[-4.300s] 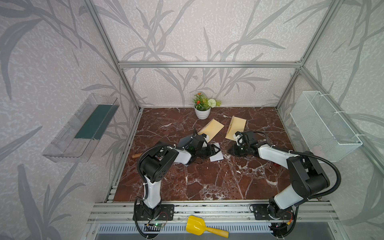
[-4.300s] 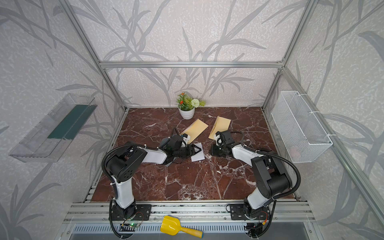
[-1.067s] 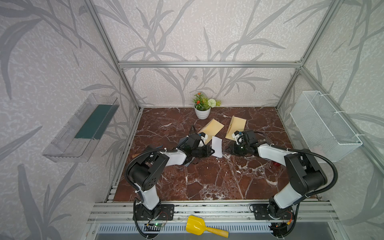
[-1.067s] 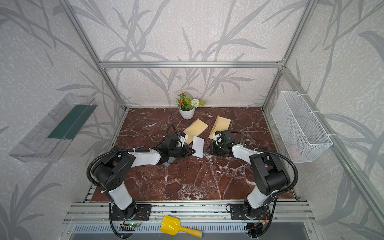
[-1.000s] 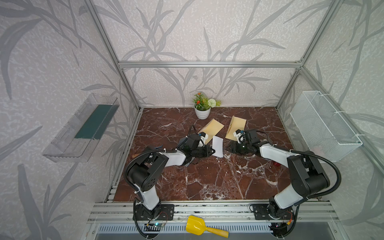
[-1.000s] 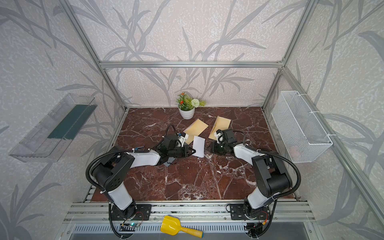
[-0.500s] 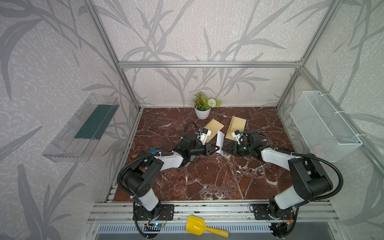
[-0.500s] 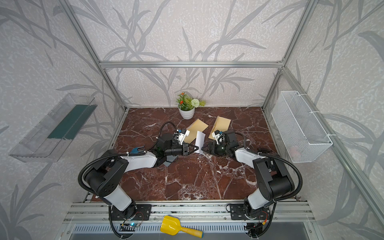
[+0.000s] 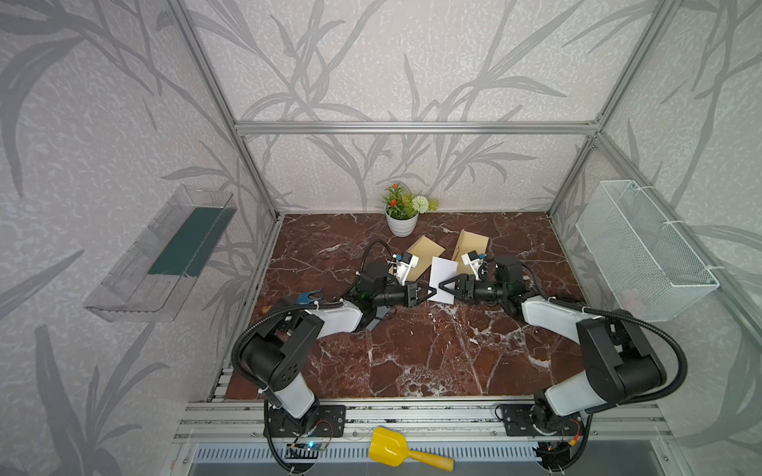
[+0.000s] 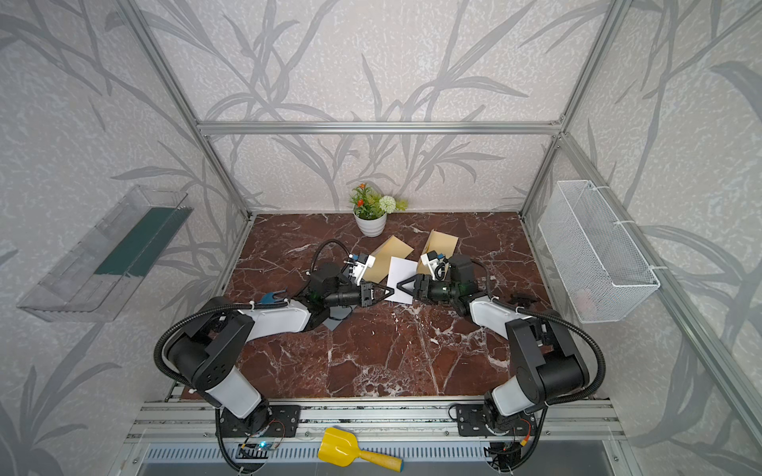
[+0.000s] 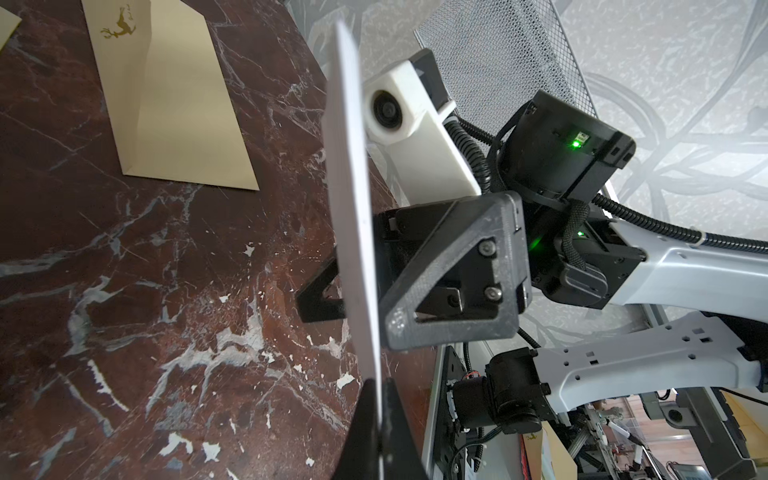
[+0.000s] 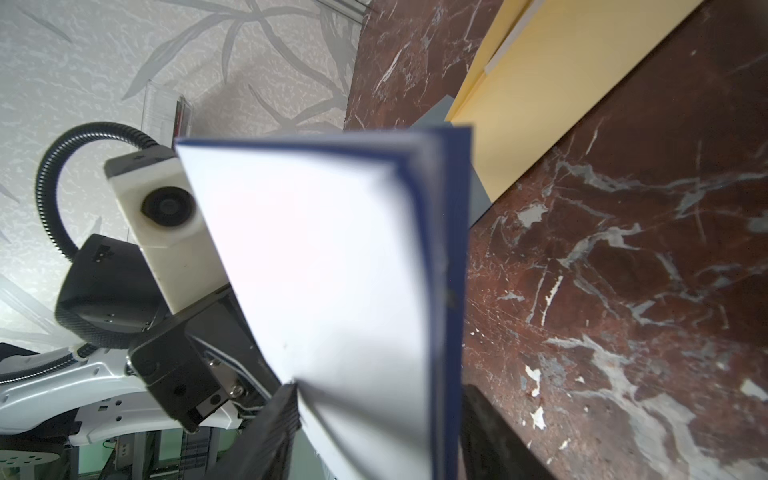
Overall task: Fold the letter paper in half and place it into the envelope
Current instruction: Adjust the letter paper.
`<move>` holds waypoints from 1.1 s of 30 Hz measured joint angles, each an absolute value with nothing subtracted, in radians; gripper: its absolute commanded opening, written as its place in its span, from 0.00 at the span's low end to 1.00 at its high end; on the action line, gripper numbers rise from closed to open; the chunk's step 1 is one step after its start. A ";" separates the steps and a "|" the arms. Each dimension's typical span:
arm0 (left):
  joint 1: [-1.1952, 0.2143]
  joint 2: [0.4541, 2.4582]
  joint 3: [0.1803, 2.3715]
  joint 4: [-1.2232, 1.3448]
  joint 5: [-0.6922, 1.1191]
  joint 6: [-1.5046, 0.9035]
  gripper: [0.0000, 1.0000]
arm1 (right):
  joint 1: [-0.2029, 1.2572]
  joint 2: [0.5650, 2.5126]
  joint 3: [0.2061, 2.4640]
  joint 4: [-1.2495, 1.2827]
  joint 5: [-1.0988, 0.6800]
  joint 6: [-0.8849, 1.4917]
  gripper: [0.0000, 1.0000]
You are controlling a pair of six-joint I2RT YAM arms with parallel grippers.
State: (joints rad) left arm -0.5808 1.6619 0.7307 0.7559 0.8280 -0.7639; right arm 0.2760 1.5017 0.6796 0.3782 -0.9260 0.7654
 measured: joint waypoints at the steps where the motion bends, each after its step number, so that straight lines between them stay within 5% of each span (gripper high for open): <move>1: -0.580 1.662 0.731 0.759 0.833 -0.765 0.00 | 0.270 1.482 0.678 0.368 -0.926 0.757 0.73; 20: -0.575 1.700 0.731 0.907 0.918 -0.852 0.00 | 0.247 1.408 0.654 0.383 -0.966 0.786 0.72; 33: -0.559 1.736 0.736 0.914 0.916 -0.878 0.00 | 0.248 1.367 0.654 0.437 -1.005 0.854 0.31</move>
